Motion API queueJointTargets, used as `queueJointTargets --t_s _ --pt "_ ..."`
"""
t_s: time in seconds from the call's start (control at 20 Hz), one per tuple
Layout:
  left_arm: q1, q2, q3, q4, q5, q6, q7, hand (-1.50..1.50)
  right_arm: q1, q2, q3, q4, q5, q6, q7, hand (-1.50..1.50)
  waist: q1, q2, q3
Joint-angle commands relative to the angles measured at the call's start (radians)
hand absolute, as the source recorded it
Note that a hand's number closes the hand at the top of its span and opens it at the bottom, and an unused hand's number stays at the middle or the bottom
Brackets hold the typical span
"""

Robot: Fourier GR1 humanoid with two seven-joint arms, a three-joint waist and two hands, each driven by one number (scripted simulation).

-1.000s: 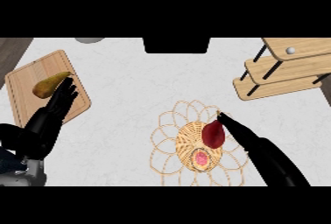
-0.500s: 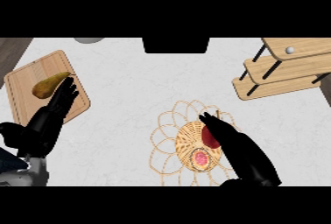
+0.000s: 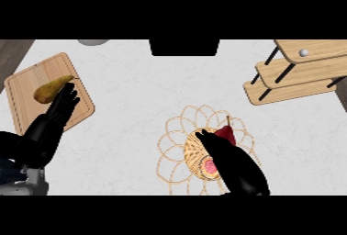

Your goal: Pick the cupcake from the placemat and place it in the tiered shelf

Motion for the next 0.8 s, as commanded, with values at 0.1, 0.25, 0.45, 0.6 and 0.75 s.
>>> queueJointTargets --t_s 0.1,0.25,0.45,0.6,0.75 --pt "0.041 -0.018 0.009 -0.017 -0.038 -0.015 -0.022 0.0 0.02 0.016 -0.007 0.058 0.062 0.043 0.011 -1.5 0.0 0.0 0.0" --pt "-0.004 -0.019 0.024 -0.035 -0.014 -0.026 0.039 0.0 -0.053 0.008 -0.044 0.11 0.11 0.069 -0.007 -1.5 0.001 0.0 0.0" --pt "0.027 -0.032 0.03 -0.066 -0.016 -0.039 0.048 0.0 -0.046 0.024 -0.044 0.134 0.148 0.113 0.026 -1.5 0.001 0.0 0.0" --pt "0.018 -0.051 0.033 -0.007 -0.063 -0.039 -0.015 0.0 -0.056 0.067 -0.065 0.133 0.153 0.17 0.069 -1.5 -0.002 0.0 0.0" --pt "-0.014 -0.043 0.068 0.065 -0.043 -0.075 -0.033 0.0 -0.071 0.094 -0.095 0.154 0.137 0.213 0.074 -1.5 -0.002 0.001 0.0"
